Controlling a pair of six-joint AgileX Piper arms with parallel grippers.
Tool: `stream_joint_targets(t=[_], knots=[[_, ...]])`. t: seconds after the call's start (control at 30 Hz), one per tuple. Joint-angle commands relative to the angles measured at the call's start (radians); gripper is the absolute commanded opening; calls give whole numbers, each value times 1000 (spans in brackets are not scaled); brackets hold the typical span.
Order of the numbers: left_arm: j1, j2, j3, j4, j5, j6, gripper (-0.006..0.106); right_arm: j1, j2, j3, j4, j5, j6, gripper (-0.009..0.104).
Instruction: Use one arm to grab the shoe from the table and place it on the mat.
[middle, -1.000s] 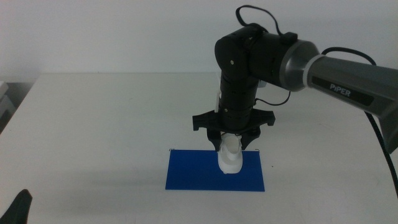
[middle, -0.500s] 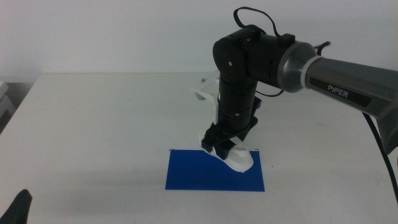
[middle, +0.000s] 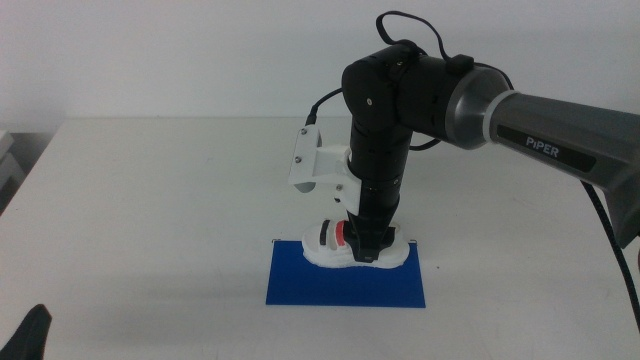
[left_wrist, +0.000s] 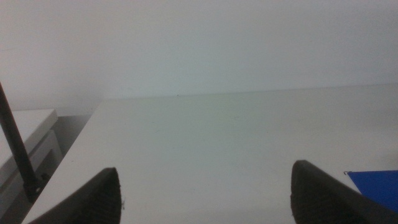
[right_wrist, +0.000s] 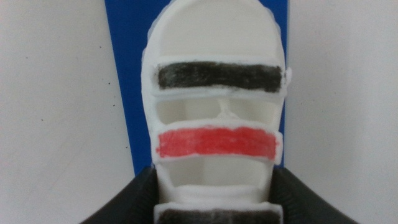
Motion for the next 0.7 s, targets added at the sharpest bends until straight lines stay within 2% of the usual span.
stream_joint_targets(t=[0.0, 0.67], knots=[[-4, -13, 7, -10, -82, -5, 94, -1, -51, -33, 0, 47, -20, -4], [-4, -13, 7, -10, -82, -5, 94, 13, 39, -33, 10, -49, -19, -4]])
